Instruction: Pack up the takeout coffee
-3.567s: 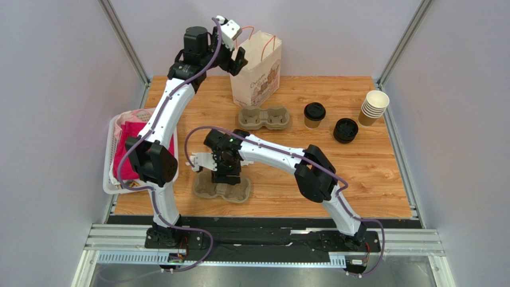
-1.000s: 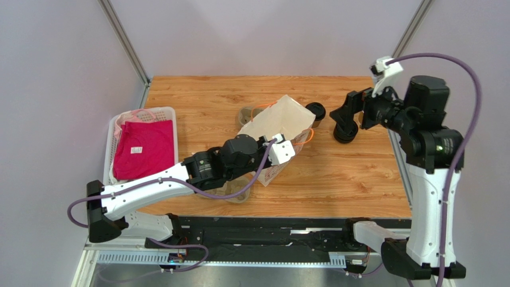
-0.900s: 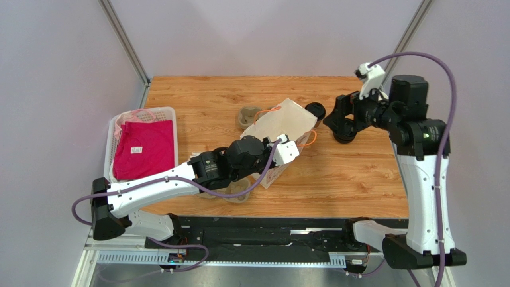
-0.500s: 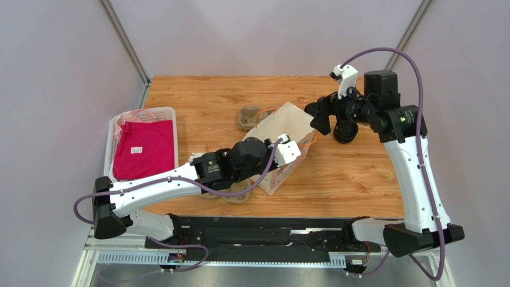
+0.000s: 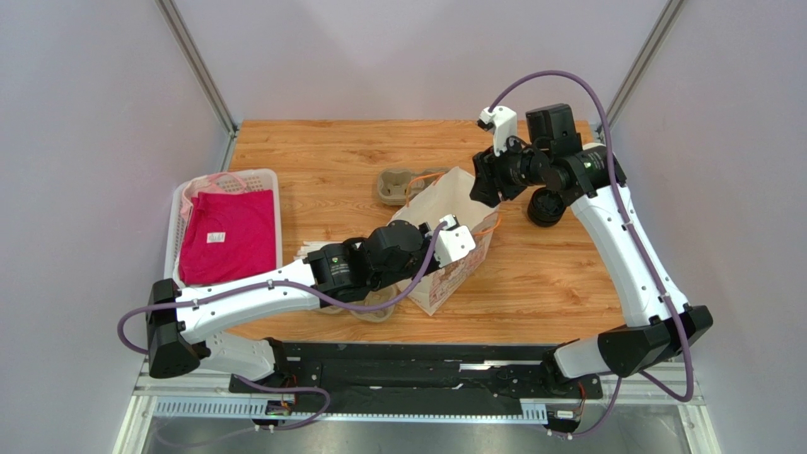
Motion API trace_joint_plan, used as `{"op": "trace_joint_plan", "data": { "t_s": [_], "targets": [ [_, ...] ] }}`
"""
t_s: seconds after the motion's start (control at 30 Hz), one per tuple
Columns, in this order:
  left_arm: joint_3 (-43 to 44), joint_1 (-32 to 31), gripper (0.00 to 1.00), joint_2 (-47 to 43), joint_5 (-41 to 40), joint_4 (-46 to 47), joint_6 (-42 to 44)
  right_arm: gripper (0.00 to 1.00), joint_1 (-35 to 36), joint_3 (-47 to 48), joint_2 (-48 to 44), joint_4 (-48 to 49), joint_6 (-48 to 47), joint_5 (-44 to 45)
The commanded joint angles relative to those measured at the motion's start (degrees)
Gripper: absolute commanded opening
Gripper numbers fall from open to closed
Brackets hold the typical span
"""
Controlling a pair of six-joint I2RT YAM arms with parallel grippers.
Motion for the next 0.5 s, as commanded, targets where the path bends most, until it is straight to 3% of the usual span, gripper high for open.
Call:
{"op": "trace_joint_plan", "data": {
  "t_s": [0.0,0.27,0.47],
  "targets": [
    [0.13,-0.49,0.00,-1.73,0.24,3.21,-0.67,0.56,0.51,-0.46,0.70,2.28,-2.01,2.81],
    [-0.05,-0.40,0.00,-1.99,0.42,3.39,0.04,0.52,0.60,-4.42,0.62,3.15,-4.30,4.66],
    [-0.66,-0.40,0.00,-2.08,0.86,3.30,0.65,0.54,0.51,-1.09,0.97,1.76,-4.56,5.81]
  ]
}}
